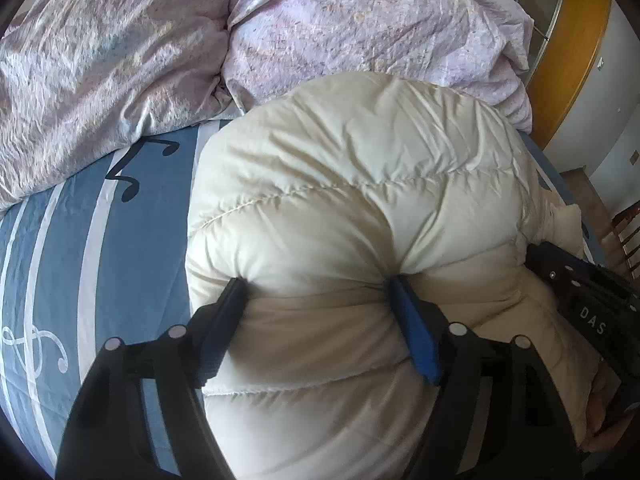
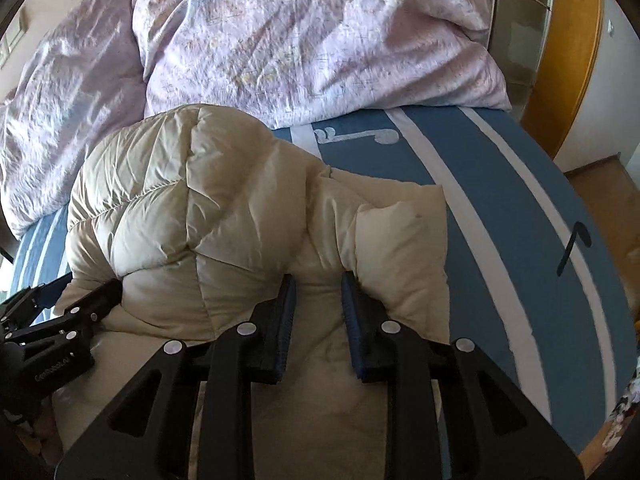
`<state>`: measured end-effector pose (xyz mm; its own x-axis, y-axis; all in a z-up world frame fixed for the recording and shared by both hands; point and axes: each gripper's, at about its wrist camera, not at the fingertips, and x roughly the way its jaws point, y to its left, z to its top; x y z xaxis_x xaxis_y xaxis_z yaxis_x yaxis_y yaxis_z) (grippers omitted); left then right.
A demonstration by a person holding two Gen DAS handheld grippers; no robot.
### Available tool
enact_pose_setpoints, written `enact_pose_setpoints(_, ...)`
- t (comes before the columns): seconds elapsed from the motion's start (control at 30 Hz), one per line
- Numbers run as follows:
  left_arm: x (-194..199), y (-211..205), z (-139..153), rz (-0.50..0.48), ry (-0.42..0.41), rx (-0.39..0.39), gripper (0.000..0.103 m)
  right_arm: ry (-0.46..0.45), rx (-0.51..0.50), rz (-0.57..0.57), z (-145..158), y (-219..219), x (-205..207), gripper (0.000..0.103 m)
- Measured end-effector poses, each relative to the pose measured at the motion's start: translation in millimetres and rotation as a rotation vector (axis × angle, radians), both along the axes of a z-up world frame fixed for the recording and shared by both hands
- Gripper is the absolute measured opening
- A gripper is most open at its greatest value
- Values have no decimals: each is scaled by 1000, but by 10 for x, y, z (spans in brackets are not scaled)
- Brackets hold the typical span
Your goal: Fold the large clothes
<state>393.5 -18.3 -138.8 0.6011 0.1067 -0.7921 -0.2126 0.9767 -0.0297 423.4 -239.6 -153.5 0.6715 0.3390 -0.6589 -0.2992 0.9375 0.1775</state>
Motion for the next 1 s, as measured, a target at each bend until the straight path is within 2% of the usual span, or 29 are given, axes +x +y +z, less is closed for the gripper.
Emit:
enact_pose_setpoints(0.2, 13, 7, -26, -4, -1, 3, 79, -4, 43, -4, -41, -47, 12, 25)
enact_pose_setpoints(0.53, 58, 21, -78, -13, -7, 14, 85, -87, -5, 13, -148, 20, 1, 26)
enact_pose_setpoints(1.0, 112, 61, -139, -14, -28, 24, 91, -144, 24, 9, -234, 26, 40, 26)
